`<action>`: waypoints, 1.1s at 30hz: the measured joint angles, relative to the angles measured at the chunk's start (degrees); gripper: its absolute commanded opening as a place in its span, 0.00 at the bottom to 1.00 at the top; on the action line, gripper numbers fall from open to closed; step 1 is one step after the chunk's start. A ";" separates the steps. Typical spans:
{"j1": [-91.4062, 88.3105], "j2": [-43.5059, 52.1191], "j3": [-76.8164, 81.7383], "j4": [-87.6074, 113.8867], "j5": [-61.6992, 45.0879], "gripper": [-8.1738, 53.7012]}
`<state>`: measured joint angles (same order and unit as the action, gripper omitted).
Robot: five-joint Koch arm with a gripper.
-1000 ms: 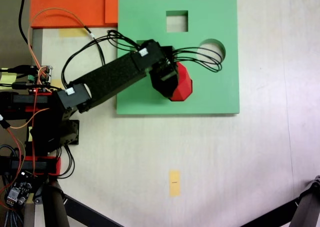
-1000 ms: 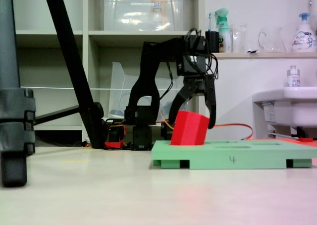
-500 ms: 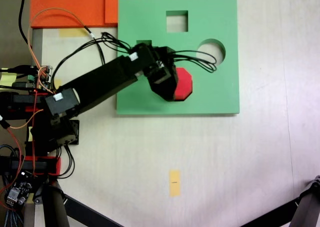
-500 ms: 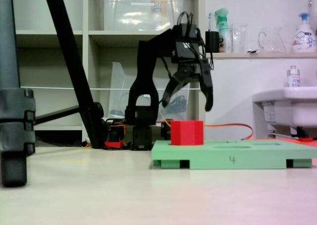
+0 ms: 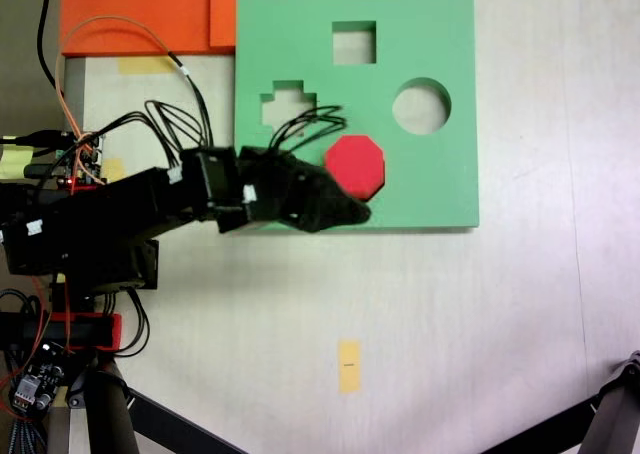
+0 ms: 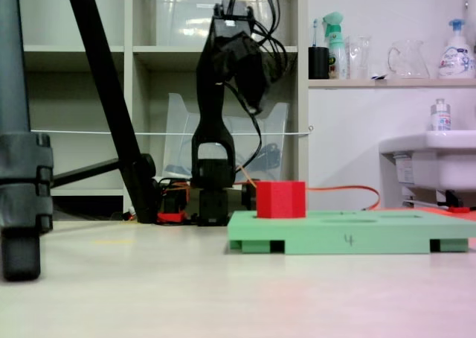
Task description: Put the octagonal pillar block into the corresponding hole
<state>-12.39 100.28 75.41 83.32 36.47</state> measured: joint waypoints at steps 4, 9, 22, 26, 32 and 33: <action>8.88 7.91 24.26 -14.77 -18.37 0.88; 11.69 13.45 46.58 -38.06 -27.51 0.88; 11.34 28.30 100.11 -91.58 -29.00 0.71; 11.43 28.30 100.11 -92.99 -29.00 0.71; 11.34 28.21 100.11 -86.13 -29.27 0.70; 11.43 28.30 100.11 -86.13 -29.27 0.70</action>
<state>-0.97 128.58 175.52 -2.81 7.21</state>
